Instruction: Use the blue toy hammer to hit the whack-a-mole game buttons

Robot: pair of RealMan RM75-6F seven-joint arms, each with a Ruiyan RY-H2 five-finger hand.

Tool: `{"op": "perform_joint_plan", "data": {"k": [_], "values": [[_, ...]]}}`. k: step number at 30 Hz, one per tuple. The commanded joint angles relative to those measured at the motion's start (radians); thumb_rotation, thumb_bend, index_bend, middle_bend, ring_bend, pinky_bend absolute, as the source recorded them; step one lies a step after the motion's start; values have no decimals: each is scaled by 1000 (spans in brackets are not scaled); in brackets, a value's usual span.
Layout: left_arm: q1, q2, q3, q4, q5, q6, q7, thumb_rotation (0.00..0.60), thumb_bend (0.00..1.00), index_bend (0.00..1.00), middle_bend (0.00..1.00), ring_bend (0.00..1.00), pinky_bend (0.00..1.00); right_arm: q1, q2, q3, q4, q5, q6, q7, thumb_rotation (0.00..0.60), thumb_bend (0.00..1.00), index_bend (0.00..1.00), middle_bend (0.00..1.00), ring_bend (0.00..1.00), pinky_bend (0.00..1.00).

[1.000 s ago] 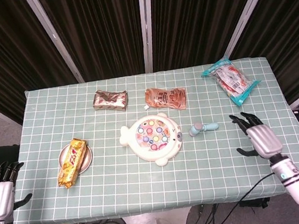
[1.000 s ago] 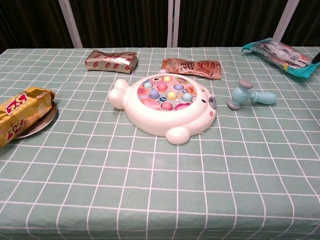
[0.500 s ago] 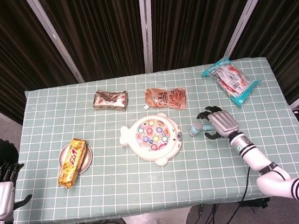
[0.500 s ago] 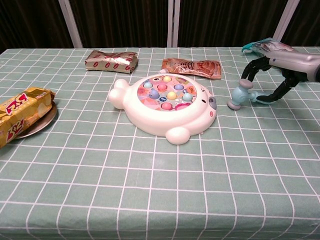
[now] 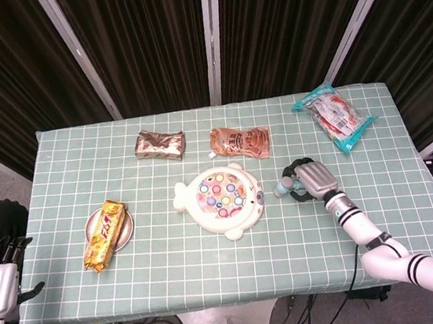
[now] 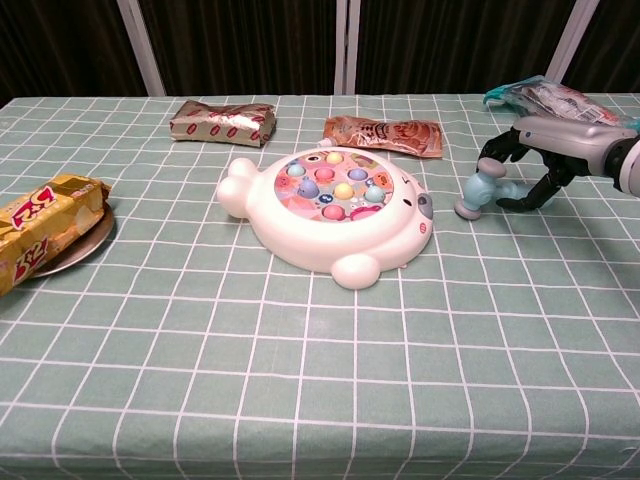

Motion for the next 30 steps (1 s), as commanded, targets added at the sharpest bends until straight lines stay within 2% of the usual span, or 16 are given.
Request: {"op": "perform_joint_plan", "data": {"k": [1,30], "values": [[-1,0,0,1,1,-1,-1,600,30,184,156,69,18,2,-10,-5,16,0,-4,16,600,278,422,390,223,224],[3,7,-1,-6,-5,4,4,600,30,184,156,69,17,7,-54,-30,108,-49,28,143,600,314,490,457,297,330]]}}
